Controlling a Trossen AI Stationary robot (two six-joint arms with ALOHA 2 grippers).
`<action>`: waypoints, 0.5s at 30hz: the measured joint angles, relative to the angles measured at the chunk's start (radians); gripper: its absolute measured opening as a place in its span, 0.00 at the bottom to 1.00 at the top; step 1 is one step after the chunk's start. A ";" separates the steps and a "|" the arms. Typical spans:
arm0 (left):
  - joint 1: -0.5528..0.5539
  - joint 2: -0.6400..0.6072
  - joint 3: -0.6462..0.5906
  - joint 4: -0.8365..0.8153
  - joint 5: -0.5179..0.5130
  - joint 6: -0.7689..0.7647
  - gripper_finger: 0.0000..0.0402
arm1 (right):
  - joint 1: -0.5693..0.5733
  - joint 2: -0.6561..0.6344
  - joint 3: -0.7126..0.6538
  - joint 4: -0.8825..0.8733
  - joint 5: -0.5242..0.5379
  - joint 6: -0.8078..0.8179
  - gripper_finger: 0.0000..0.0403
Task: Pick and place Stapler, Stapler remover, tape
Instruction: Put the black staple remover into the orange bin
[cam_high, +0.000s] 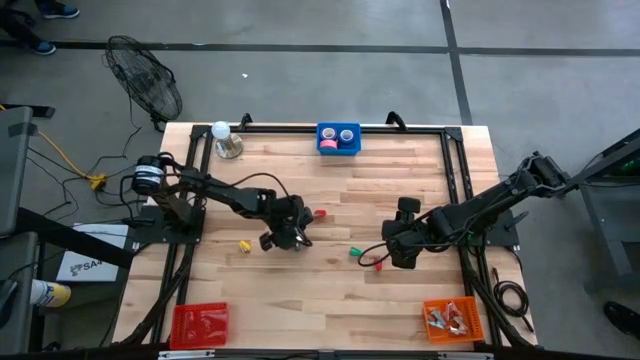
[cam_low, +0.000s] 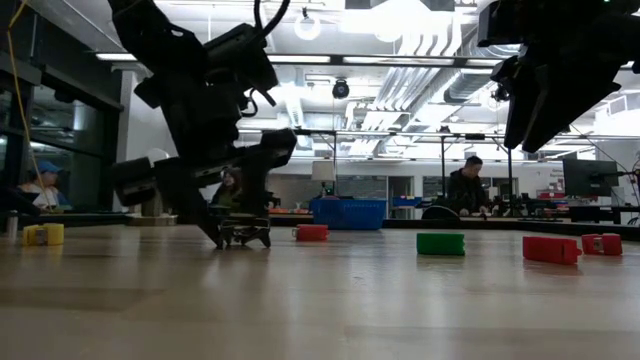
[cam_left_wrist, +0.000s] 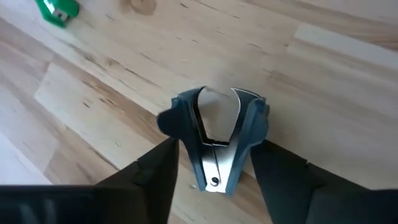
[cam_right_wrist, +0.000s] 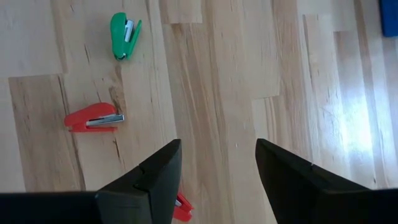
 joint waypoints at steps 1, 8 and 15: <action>0.000 0.000 0.000 0.000 0.000 -0.023 0.46 | 0.000 0.000 0.000 0.000 0.000 0.000 0.49; 0.000 0.001 0.000 0.010 0.029 -0.119 0.31 | 0.000 0.000 0.000 0.000 0.000 0.000 0.49; 0.000 0.001 0.000 0.018 0.049 -0.145 0.24 | 0.000 0.000 0.000 0.000 0.000 0.002 0.49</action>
